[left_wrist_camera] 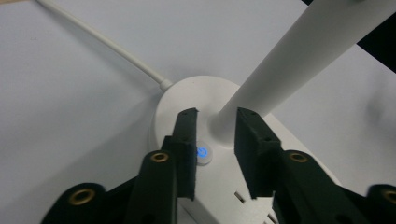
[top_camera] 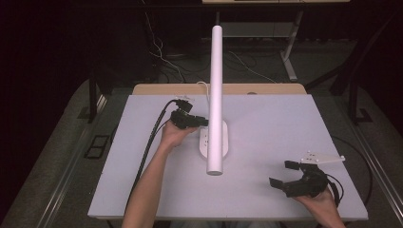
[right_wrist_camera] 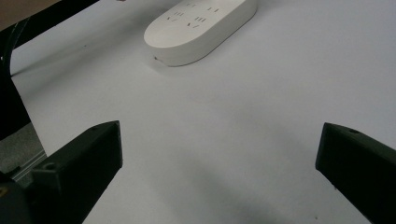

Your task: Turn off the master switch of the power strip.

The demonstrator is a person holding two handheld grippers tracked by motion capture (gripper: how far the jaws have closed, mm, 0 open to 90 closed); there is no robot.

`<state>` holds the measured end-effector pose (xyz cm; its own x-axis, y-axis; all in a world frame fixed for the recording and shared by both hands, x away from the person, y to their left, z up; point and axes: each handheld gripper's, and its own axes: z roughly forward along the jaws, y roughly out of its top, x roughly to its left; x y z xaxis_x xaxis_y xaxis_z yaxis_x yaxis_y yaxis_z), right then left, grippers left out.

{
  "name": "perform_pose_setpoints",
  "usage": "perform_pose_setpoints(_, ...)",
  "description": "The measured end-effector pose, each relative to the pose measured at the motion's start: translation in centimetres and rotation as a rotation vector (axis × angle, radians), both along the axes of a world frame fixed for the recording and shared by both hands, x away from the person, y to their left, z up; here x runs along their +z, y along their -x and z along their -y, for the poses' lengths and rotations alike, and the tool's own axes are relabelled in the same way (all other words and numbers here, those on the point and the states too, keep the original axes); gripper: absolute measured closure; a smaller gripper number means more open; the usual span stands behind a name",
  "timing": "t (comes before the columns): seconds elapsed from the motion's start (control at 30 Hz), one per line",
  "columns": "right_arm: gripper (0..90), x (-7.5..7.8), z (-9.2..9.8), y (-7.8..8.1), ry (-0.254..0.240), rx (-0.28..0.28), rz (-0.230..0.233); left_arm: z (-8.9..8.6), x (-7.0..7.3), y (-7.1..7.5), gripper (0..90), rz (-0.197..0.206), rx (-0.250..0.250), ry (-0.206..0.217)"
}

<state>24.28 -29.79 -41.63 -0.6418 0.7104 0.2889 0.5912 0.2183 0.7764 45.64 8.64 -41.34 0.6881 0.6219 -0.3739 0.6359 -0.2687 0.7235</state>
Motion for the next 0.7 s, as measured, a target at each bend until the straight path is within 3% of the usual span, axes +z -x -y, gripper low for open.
perform_pose_setpoints(0.3, 0.0, 0.0, 0.1, 0.0, 0.000, 0.002, 0.005, 0.5, -0.6, 0.0, 88.5, 0.014, -0.006, -0.023)
perform_pose_setpoints(0.7, 0.0, 0.0, 0.1, 0.0, 0.000, 0.000, -0.002, 0.8, -1.3, -0.1, 89.4, 0.005, -0.014, -0.056)
